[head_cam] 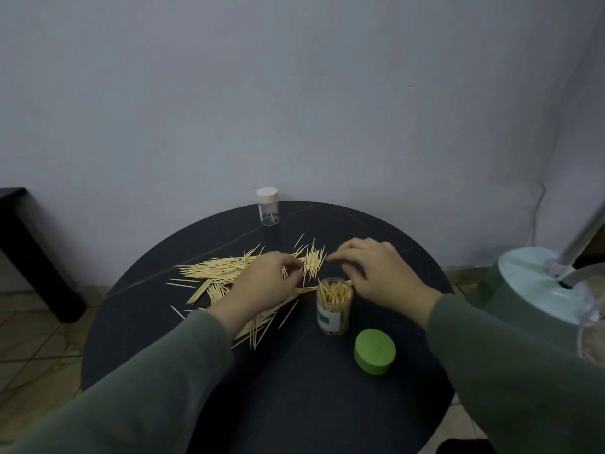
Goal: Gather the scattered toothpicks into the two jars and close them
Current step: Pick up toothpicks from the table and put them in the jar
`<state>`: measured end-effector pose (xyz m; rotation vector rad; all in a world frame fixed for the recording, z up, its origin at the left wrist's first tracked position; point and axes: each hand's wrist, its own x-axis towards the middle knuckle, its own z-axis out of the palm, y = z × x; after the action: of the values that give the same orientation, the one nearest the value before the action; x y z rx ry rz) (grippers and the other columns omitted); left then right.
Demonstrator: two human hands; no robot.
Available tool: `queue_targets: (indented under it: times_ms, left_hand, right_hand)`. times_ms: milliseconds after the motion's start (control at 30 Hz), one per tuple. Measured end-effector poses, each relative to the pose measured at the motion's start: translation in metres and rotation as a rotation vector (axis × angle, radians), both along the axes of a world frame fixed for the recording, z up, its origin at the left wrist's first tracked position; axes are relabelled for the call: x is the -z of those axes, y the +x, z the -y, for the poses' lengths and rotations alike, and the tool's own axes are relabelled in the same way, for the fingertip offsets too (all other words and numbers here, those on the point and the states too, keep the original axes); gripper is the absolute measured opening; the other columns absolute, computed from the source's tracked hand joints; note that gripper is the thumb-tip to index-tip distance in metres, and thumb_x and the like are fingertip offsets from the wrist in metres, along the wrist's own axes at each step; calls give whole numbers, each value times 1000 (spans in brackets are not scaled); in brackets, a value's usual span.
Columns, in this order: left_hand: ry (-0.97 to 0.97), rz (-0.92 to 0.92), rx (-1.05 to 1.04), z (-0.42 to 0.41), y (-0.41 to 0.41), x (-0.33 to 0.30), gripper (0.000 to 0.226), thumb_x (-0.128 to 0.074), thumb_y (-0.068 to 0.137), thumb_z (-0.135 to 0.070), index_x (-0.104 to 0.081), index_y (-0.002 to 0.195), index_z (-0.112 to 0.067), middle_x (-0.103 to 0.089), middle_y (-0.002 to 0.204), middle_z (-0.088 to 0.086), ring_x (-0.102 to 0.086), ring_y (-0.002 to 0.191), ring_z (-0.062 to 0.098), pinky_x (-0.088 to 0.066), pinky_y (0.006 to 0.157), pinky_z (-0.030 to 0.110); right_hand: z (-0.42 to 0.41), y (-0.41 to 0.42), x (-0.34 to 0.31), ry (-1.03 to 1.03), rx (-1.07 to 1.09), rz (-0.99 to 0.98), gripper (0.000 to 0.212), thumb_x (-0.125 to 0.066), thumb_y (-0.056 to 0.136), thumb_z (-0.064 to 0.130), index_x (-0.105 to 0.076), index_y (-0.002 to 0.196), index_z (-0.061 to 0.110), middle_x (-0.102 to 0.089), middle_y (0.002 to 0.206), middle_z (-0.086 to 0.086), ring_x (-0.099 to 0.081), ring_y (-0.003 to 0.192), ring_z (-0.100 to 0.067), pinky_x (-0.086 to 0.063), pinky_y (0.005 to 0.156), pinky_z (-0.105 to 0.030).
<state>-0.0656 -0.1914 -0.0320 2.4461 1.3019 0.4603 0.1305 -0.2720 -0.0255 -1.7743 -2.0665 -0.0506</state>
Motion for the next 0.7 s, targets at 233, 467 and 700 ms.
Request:
queue_targets:
  times_ms: [233,467,700]
  left_hand:
    - [164,-199,-178,-17,33,16,66,-45,88,-66,-53,133,-19,-51,132,4,-43,122,22,-42,96,37]
    - [84,-312,-197,-48,51,18,87,-34,84,-77,-42,142,-12,-42,143,12,-32,134,31,-37,106,44]
    - [62,-254,-120,-66,49,25,62,-35,95,-59,-53,136,-16,-45,135,8,-37,124,25,-39,102,41]
  right_hand:
    - [-23,16,20,-237,151,47,34,-59,89,48,-60,122,37,-52,131,10,-43,123,-12,-31,106,-41]
    - [-53,12,32,-264,292,79,61,-50,92,54,-33,147,34,-38,146,4,-31,134,-19,-26,109,-46]
    - [-74,5,35,-194,217,112,40,-47,97,45,-51,135,35,-51,129,7,-41,121,-15,-26,104,-42]
